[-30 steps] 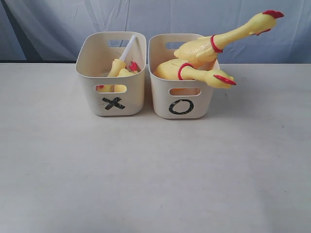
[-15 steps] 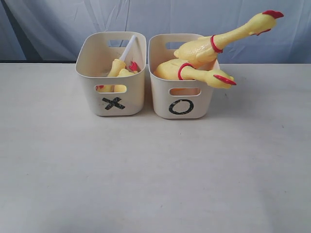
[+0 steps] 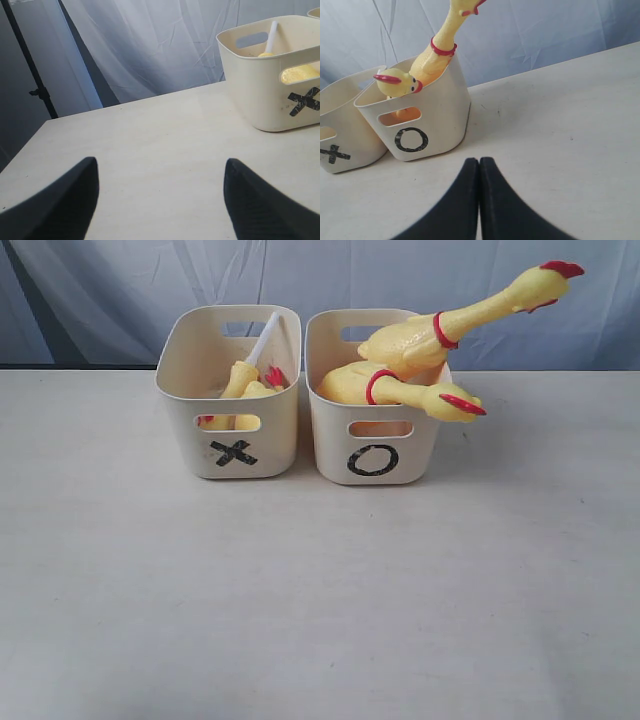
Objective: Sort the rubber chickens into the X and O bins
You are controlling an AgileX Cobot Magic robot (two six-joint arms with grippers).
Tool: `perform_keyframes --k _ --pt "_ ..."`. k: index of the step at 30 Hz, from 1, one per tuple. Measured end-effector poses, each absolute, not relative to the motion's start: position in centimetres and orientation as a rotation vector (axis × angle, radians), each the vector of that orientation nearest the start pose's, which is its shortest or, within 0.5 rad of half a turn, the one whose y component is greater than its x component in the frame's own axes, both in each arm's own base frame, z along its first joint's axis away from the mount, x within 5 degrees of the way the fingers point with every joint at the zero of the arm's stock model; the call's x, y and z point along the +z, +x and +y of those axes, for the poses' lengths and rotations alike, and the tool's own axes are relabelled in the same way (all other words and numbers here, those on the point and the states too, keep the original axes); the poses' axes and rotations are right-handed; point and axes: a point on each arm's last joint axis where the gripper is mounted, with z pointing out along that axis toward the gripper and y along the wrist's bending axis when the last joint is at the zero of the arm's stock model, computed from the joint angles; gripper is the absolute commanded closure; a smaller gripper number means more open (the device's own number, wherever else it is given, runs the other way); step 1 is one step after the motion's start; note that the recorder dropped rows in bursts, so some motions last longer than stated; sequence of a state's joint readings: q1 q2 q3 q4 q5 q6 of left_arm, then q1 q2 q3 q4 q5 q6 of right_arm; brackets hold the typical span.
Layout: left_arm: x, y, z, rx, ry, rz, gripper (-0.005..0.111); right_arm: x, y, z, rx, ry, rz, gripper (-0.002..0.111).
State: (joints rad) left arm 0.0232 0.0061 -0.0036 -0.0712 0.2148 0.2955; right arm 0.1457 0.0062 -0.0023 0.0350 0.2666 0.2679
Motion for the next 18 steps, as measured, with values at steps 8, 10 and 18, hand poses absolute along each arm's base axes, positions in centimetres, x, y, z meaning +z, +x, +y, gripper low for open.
perform_keyframes --k 8,10,18 --pt "19.46 5.61 -0.01 0.173 0.184 1.693 0.040 18.95 5.46 0.89 0.334 0.131 1.761 0.109" --pt "19.46 5.61 -0.01 0.173 0.184 1.693 0.040 18.95 5.46 0.89 0.334 0.131 1.761 0.109" --pt "19.46 5.61 0.00 0.179 0.188 1.693 0.040 18.95 5.46 0.89 0.334 0.131 1.761 0.109"
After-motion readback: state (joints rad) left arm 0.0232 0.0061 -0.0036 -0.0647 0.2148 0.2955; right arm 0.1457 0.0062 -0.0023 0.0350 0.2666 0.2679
